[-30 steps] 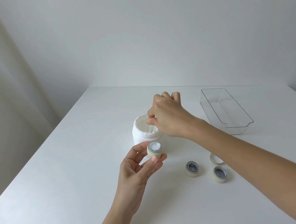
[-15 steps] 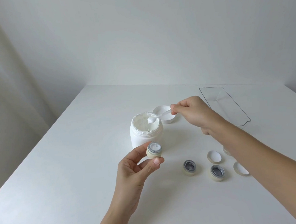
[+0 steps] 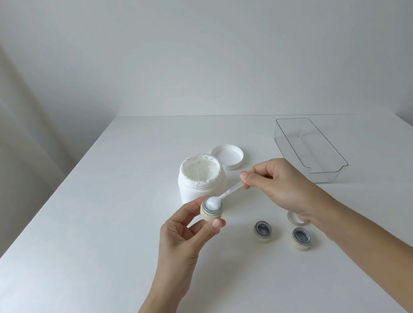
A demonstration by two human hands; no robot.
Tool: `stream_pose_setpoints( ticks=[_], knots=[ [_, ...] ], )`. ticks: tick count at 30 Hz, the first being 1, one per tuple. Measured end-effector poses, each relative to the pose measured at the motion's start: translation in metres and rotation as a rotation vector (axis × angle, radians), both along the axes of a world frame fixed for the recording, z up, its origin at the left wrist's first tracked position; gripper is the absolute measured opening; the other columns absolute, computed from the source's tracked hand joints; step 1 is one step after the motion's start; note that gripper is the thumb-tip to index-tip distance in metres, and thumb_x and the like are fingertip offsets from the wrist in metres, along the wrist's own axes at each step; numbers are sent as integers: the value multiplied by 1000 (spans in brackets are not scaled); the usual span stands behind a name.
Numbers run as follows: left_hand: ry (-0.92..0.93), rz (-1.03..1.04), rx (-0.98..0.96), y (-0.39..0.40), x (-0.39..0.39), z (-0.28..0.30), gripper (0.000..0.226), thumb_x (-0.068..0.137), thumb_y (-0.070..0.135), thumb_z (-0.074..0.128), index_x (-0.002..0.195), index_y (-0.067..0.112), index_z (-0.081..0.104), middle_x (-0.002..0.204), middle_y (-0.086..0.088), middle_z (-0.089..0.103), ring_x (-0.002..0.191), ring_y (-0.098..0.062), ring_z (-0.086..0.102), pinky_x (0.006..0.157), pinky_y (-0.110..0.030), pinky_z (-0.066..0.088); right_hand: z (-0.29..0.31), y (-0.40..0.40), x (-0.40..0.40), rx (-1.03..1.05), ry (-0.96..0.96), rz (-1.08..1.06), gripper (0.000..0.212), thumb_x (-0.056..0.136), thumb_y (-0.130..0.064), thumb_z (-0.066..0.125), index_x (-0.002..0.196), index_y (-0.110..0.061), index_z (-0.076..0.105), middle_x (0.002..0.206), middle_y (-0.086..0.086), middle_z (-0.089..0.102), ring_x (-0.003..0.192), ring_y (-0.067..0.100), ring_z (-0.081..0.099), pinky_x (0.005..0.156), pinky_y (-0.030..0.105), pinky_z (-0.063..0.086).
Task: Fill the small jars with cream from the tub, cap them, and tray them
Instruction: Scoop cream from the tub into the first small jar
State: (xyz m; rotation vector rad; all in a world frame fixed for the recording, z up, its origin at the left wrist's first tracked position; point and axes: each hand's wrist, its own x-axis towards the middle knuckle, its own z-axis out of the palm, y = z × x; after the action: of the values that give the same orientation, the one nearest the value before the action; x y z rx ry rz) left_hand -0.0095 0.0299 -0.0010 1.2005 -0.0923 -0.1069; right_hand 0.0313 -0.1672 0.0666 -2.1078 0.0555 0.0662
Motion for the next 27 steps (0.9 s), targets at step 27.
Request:
stream_pose_setpoints(
  ticks=[27],
  knots=[
    [38,-94,-86,2,1,-2,24,83,14,67,104,9,76,97,-8,72,75,-14,68,73,-22,56,-16,-1,-37,-647,-1302,10,12,88,-26,68,83,-22,78,80,-5,45,75,14,44,74,34,18]
  ],
)
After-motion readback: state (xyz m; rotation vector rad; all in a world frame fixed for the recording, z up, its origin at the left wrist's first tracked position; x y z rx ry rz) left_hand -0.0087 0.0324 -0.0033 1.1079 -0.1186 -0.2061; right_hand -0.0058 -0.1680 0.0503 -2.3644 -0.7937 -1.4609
